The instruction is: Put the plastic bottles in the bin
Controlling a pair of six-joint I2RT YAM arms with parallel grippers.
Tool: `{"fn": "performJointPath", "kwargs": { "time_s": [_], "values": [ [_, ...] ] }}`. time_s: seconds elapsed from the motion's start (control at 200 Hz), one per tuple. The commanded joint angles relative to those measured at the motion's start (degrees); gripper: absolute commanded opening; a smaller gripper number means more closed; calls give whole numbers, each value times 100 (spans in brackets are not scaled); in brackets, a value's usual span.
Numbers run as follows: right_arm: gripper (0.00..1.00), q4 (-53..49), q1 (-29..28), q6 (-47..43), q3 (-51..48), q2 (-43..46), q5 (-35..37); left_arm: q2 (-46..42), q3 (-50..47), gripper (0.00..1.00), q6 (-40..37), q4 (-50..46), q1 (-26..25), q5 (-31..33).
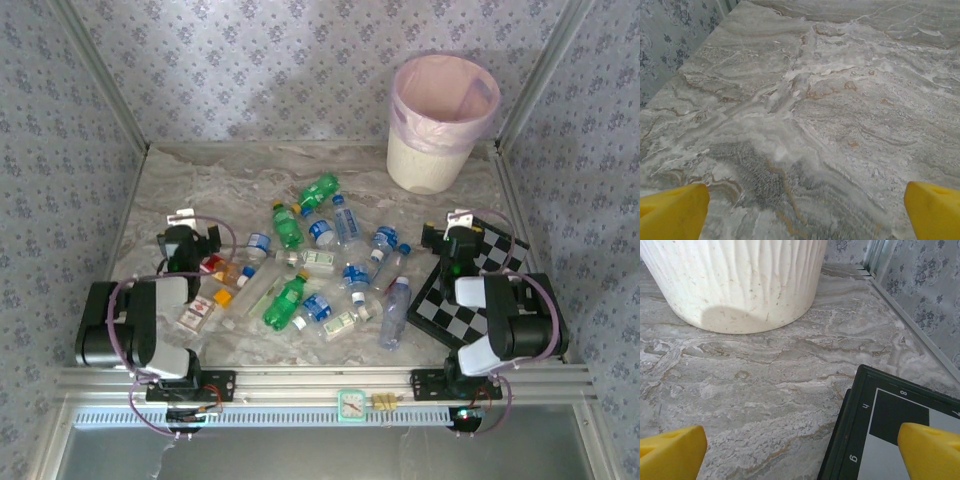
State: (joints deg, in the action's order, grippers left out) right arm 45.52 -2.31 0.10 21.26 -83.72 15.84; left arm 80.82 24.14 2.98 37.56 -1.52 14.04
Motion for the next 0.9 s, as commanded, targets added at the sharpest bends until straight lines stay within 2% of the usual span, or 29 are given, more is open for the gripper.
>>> {"fn": "performJointPath", "kwargs": {
  "time_s": [0.0, 0.08, 0.215, 0.425, 0.5, 0.575, 0.685, 0.79, 0.895],
  "values": [
    [100, -876, -139, -121, 344, 590, 347, -599, 387, 100, 28, -595, -99, 254],
    [100, -1648, -227, 16, 649, 1008, 481, -958, 592, 100, 415, -1003, -121, 239],
    [100, -3612, -316, 970, 1407, 1578, 304, -1529, 1158, 100, 1212, -2280, -267, 35],
    [100, -6715, -904, 2421, 2590, 2009, -84, -2350, 1392, 100, 2249, -3729, -877, -787],
    [100, -7754, -1111, 3087, 2967, 2028, -268, -2636, 1209, 100, 2637, -3905, -1234, -927],
    [100, -8304, -1364, 3233, 3143, 2089, -822, -2913, 938, 100, 2985, -3880, -1635, -908],
    [99, -9005, -1967, 3691, 3290, 2242, -842, -3096, 574, 100, 3386, -3665, -2081, -806],
    [90, -9579, -2622, 4336, 3231, 2378, -820, -3002, 477, 100, 3490, -3519, -2267, -778],
    [87, -9951, -3322, 5076, 3006, 2550, -597, -2746, 545, 100, 3400, -3337, -2291, -849]
  ]
}}
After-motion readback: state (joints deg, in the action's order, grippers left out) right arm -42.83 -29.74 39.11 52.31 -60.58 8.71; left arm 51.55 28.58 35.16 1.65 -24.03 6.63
